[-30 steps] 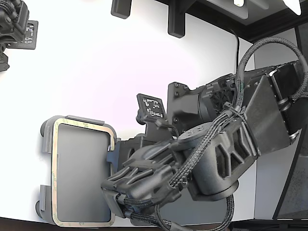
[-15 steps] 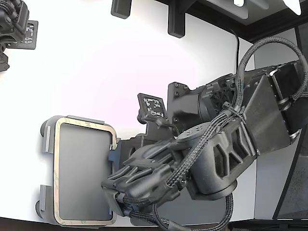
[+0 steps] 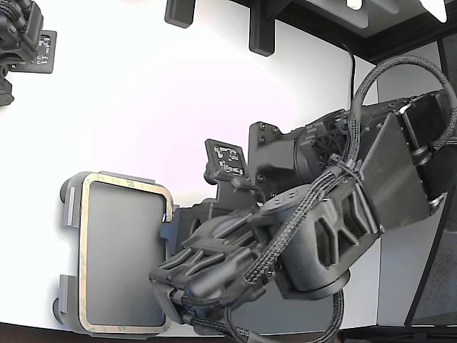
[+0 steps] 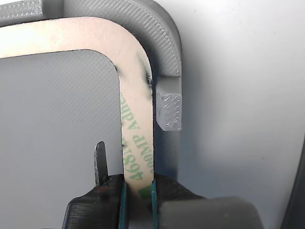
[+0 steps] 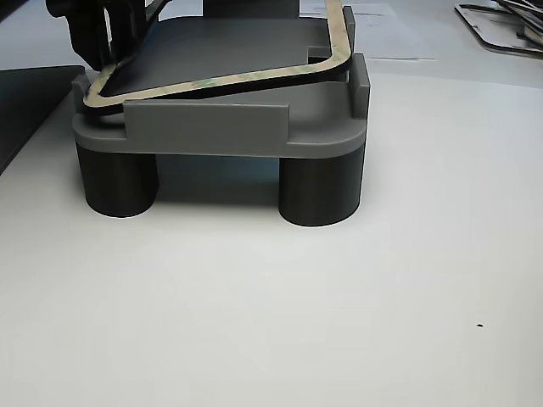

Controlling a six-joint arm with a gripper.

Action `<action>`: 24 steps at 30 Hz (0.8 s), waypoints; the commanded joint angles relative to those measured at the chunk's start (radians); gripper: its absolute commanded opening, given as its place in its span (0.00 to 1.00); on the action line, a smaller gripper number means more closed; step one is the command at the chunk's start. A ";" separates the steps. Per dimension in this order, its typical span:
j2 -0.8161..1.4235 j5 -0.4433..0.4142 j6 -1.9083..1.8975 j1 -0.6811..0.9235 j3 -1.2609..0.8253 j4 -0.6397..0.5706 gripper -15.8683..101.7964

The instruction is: Move top rectangular frame to the holder.

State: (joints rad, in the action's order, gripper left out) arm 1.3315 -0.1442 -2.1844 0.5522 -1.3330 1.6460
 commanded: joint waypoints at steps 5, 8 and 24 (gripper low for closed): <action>0.014 -0.003 -0.005 -0.006 0.029 0.012 0.03; 0.014 -0.002 -0.005 -0.006 0.028 0.012 0.03; 0.000 0.011 -0.008 -0.005 0.046 0.012 0.03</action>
State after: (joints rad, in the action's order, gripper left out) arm 1.3116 -0.1350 -2.1905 0.5553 -1.3146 1.6460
